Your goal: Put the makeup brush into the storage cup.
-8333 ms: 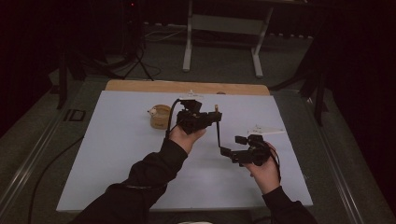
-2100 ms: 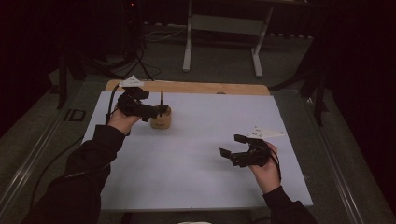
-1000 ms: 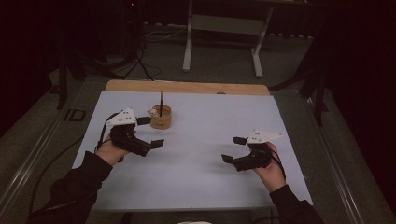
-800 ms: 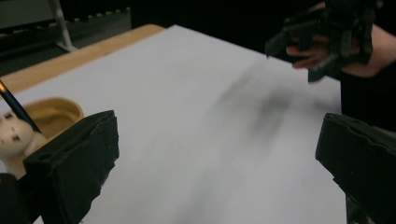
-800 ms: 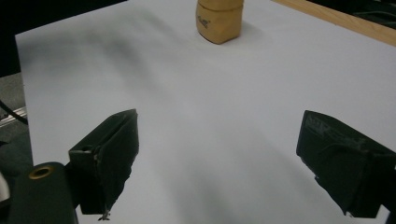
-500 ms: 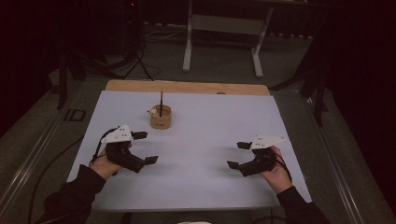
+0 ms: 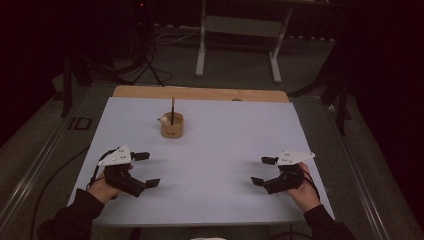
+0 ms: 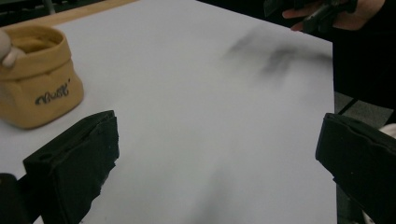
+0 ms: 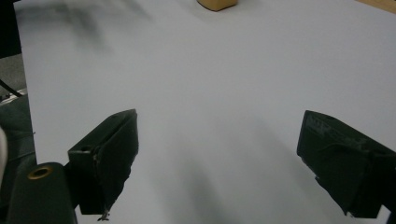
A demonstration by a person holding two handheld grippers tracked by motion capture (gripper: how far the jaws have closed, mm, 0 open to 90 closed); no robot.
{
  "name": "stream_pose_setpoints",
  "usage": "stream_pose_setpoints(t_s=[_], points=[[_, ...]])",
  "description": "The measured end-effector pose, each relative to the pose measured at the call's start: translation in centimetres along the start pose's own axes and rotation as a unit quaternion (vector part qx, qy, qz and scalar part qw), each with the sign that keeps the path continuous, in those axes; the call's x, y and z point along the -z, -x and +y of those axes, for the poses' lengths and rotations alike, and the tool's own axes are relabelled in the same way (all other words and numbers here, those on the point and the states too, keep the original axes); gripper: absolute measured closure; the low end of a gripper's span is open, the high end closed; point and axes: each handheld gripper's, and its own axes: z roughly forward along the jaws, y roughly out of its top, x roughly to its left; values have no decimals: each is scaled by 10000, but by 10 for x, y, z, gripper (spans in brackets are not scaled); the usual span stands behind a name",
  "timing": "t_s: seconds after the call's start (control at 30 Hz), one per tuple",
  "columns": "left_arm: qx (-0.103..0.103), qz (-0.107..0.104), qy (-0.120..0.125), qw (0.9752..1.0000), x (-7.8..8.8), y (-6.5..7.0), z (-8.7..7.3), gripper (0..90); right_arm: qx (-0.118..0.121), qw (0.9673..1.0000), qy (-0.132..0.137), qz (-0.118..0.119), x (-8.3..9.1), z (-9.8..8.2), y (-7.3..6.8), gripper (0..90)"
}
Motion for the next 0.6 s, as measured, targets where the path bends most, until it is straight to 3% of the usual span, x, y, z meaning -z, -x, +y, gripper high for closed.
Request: stream_pose_setpoints(t_s=[0.1, 0.23, 0.4, 0.6], points=[[-113, -7, -91, 9999, 3, 2, -9, 2, 7, 10000, 9, 5, 2, -3, 1, 127], [-13, 1, -182, 9998, 7, 4, -21, 2, -17, 10000, 7, 48, 3, -6, 2, 127], [51, 17, -122, 9999, 17, 5, -31, 2, -22, 9999, 15, 121, 4, -9, 2, 127], [79, 67, -20, 9999, 26, 3, -36, 2, 20, 9993, -9, 373, 3, -17, -3, 125]])
